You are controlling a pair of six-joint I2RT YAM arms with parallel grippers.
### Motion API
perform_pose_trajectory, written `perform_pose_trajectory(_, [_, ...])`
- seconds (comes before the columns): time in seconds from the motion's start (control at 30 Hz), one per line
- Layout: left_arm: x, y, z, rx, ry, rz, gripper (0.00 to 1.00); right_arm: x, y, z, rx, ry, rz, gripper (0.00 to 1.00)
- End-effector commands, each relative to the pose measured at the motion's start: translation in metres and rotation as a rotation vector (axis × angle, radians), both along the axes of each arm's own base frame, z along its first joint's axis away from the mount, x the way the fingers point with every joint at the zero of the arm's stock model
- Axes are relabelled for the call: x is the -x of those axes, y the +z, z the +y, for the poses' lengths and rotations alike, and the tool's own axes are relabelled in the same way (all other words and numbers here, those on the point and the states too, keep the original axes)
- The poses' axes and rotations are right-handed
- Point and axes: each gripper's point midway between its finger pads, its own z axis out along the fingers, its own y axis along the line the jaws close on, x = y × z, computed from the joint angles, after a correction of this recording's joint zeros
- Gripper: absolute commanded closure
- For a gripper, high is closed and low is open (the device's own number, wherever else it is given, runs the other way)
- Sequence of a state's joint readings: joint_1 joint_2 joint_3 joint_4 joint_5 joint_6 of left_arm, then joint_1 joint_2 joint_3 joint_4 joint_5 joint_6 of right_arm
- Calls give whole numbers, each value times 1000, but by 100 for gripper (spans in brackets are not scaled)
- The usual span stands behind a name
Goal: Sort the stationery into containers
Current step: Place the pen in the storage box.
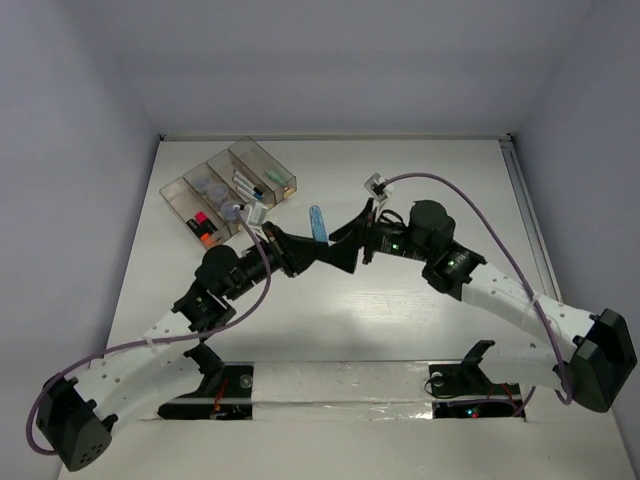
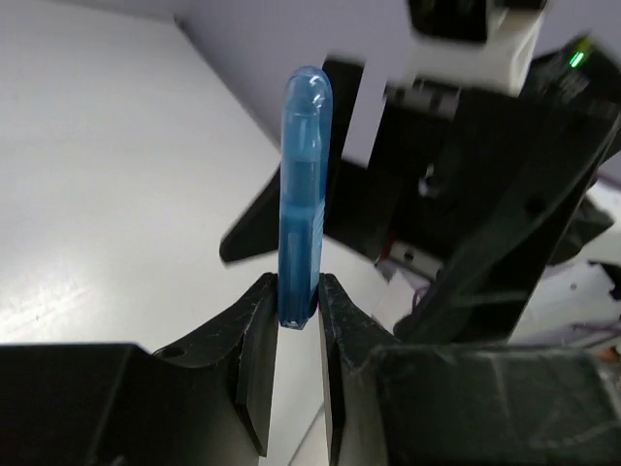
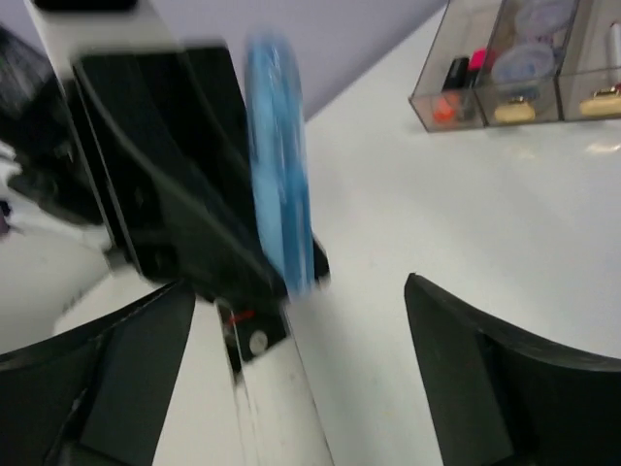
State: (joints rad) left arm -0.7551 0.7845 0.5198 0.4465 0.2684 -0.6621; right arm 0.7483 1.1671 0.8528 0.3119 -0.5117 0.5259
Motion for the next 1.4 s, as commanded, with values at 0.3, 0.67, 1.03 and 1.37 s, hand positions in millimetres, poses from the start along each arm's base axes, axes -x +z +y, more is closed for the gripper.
perform_pose_trajectory(0.3, [-47, 5, 29, 120, 250, -57, 100, -13, 90, -75, -167, -325, -117, 0])
perform_pose_trajectory(0.67, [-258, -22, 103, -6, 736, 230, 100, -12, -65, -107, 54, -476, 82, 0])
perform_pose_trajectory(1.03, [-359, -84, 142, -96, 896, 448, 100, -5, -80, -107, 78, -446, 86, 0])
perform_pose_trajectory(1.37, [-364, -133, 145, -123, 918, 561, 100, -5, -70, -110, 70, -459, 67, 0])
